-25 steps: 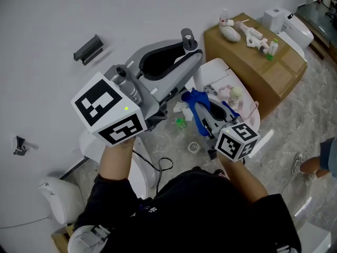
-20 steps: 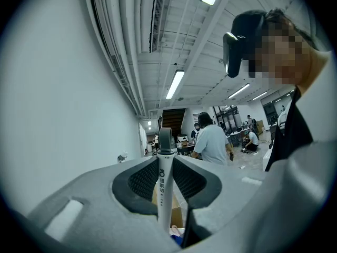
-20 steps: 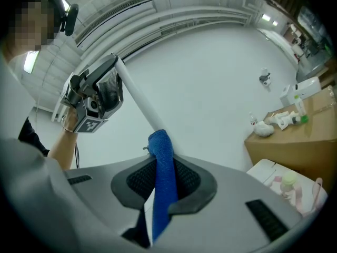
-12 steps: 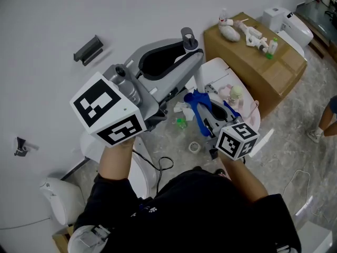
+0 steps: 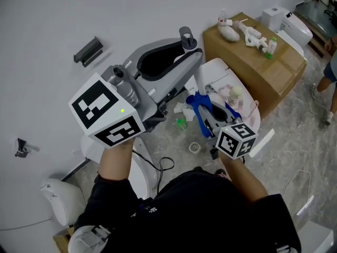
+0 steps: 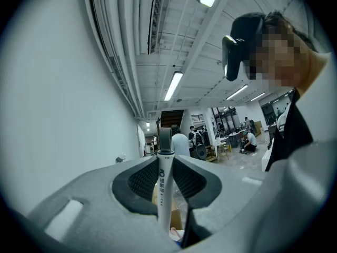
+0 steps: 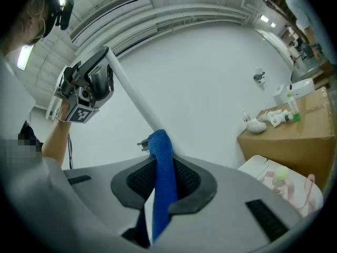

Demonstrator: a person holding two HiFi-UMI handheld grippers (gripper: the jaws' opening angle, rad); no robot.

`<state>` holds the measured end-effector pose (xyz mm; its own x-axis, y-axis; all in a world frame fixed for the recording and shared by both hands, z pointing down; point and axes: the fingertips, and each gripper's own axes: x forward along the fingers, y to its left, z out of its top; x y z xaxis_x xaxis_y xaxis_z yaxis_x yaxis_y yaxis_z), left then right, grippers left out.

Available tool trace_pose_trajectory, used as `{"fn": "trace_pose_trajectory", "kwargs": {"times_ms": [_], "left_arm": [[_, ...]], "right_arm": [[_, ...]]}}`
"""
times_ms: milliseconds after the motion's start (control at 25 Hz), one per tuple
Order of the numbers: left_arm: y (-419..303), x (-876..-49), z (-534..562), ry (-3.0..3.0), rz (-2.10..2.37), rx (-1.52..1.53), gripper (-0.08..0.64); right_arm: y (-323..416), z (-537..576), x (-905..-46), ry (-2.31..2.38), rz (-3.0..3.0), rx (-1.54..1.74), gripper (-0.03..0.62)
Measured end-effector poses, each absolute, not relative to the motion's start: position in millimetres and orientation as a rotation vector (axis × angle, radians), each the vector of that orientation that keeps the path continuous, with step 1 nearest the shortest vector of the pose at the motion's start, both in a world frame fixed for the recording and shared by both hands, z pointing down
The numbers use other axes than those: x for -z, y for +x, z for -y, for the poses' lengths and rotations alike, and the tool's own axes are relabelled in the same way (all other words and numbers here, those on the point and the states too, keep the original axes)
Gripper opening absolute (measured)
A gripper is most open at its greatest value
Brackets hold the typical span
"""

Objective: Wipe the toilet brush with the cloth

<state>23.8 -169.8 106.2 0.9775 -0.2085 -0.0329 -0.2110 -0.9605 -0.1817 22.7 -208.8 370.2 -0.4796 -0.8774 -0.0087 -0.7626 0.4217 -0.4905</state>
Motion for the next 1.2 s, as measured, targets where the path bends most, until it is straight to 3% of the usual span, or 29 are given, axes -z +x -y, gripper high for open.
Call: {"fn": "trace_pose_trajectory", "kwargs": {"times_ms": [1200], "left_arm": [[25.5, -104.9, 166.0, -2.946, -0.274, -0.013, 0.091]], "right_arm": [[39.9, 214.3, -424.8, -1.563, -2.382, 0.731, 0.064]]}}
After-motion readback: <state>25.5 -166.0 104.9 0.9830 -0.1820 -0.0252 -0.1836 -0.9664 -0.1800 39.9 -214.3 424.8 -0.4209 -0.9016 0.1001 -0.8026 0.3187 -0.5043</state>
